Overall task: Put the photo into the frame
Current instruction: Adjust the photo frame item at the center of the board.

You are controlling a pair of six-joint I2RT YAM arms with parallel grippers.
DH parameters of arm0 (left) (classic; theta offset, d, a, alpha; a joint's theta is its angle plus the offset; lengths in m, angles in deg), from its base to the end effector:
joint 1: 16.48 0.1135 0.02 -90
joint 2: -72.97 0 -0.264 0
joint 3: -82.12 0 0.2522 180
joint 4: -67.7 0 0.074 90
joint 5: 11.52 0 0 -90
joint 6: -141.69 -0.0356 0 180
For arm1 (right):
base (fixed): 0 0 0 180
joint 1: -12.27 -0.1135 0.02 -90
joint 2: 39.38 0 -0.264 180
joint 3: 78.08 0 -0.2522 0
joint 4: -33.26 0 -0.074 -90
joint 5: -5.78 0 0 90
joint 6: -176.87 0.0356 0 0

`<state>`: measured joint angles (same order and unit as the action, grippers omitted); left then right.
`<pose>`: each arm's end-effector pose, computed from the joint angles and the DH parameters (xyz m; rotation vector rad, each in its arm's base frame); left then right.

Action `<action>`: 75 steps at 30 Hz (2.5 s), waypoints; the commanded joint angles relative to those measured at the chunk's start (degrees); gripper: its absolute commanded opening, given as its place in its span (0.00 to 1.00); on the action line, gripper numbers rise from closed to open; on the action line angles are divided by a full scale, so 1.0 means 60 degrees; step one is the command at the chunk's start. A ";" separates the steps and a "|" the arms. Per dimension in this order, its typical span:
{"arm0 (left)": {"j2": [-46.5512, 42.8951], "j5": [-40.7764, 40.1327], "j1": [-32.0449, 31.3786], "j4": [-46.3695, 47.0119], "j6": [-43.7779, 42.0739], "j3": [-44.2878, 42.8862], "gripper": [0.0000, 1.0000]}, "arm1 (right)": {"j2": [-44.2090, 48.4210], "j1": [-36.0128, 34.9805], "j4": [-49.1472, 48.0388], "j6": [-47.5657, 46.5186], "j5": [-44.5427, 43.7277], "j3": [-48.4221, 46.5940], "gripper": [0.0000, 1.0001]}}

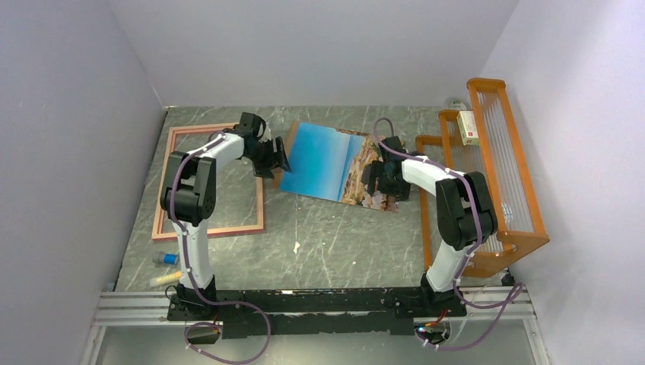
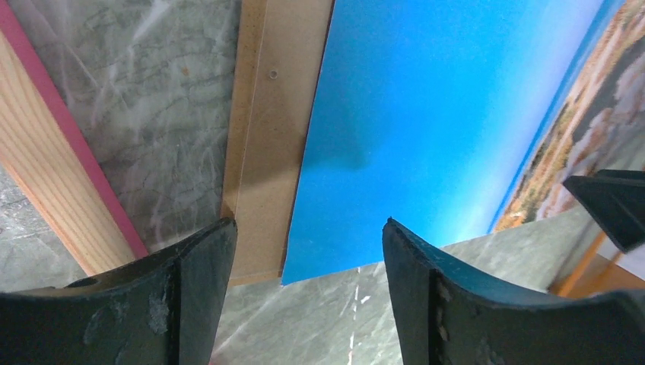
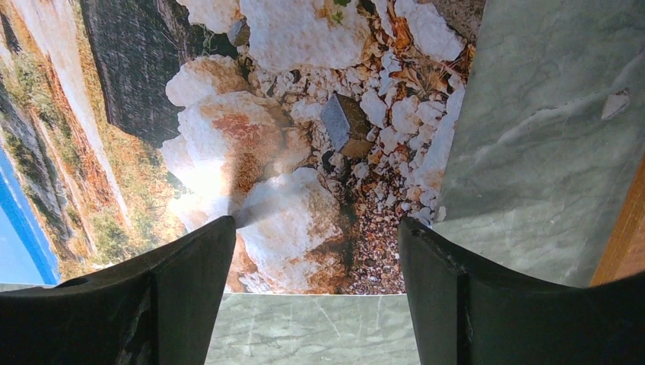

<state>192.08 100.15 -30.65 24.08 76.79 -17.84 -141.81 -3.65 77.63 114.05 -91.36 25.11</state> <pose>0.4192 -0.1194 0.1662 -0.1342 2.7324 -0.7150 0.3297 0.0895 0.1595 0.3023 2.7553 0.0188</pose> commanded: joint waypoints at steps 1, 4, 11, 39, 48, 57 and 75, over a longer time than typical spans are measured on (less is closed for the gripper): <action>0.0239 0.2557 -0.0040 0.0065 0.0750 0.0550 0.74 | -0.0557 0.0109 -0.0445 -0.0135 0.0822 0.0379 0.82; -0.0067 0.3071 0.0004 0.0071 0.0718 0.0927 0.73 | -0.0601 0.0178 -0.0534 -0.0212 0.1149 0.0425 0.82; -0.0776 0.3916 0.0004 0.0116 0.0650 0.1699 0.69 | -0.0594 0.0178 -0.0576 -0.0224 0.1512 0.0338 0.81; -0.4057 0.0993 -0.0245 0.0936 0.1726 0.5416 0.82 | 0.2366 -0.0345 -0.1748 0.0703 0.1105 0.0954 0.83; -0.3837 0.1097 -0.0304 0.2707 0.3380 0.6077 0.81 | 0.1335 -0.0782 -0.1725 0.0991 0.1030 0.0971 0.81; -0.3099 0.1915 0.0041 0.4025 0.3086 0.6526 0.82 | -0.0051 -0.0799 -0.1877 0.0798 0.0940 0.1012 0.78; -0.3498 0.4882 0.1160 0.6029 0.3056 0.6862 0.37 | -0.0457 -0.0794 -0.1503 0.0643 0.0990 0.0946 0.76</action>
<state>174.90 125.22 -25.89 58.46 97.71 23.78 -139.47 -8.46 68.17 118.38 -85.70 28.69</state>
